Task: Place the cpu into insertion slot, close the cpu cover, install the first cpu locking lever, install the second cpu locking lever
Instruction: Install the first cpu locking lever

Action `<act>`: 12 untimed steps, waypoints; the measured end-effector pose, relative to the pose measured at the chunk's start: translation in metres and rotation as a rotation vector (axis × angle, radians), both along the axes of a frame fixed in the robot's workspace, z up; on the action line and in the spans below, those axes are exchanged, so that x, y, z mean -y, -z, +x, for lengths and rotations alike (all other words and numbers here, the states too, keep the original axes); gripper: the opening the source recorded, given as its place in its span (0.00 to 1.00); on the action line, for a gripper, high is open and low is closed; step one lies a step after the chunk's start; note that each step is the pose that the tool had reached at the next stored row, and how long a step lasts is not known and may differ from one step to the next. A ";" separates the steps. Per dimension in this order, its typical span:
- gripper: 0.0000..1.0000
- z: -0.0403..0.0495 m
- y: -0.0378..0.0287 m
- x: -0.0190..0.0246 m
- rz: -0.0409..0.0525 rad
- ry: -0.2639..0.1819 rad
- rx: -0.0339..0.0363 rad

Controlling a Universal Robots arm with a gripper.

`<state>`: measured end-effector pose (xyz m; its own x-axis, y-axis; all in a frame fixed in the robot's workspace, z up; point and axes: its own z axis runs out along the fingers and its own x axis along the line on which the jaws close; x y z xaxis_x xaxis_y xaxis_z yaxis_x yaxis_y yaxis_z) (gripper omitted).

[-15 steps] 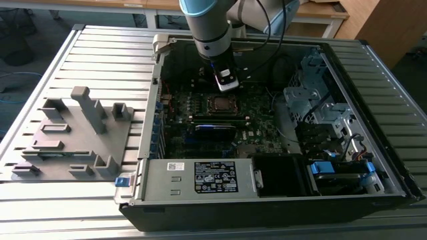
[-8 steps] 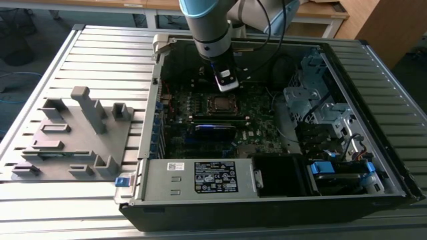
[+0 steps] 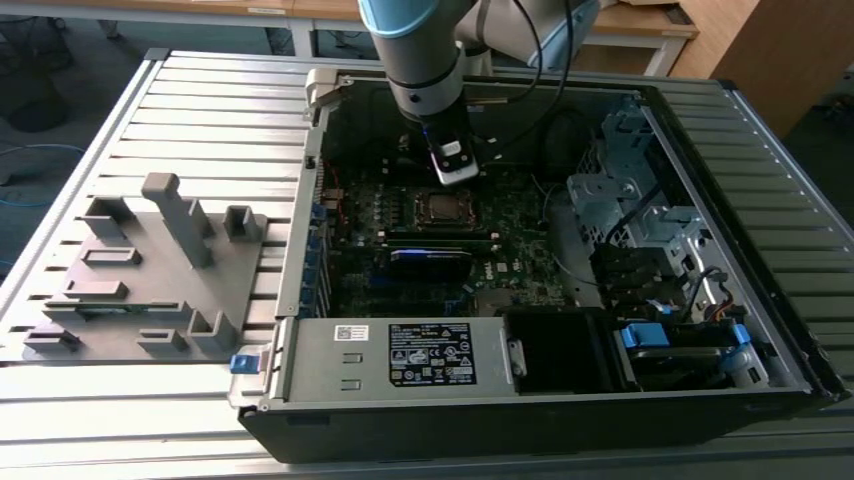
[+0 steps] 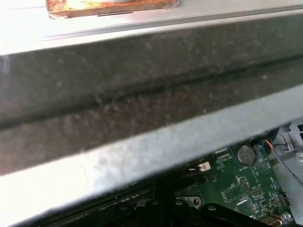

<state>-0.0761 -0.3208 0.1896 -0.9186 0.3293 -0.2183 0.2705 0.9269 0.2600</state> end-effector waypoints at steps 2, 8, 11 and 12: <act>0.10 0.0001 0.0000 0.0007 -0.0001 0.000 -0.0001; 0.10 0.0000 0.0003 0.0022 -0.0001 0.000 -0.0001; 0.10 0.0001 0.0009 0.0027 0.0001 0.000 -0.0001; 0.10 0.0001 0.0010 0.0029 0.0004 0.000 -0.0001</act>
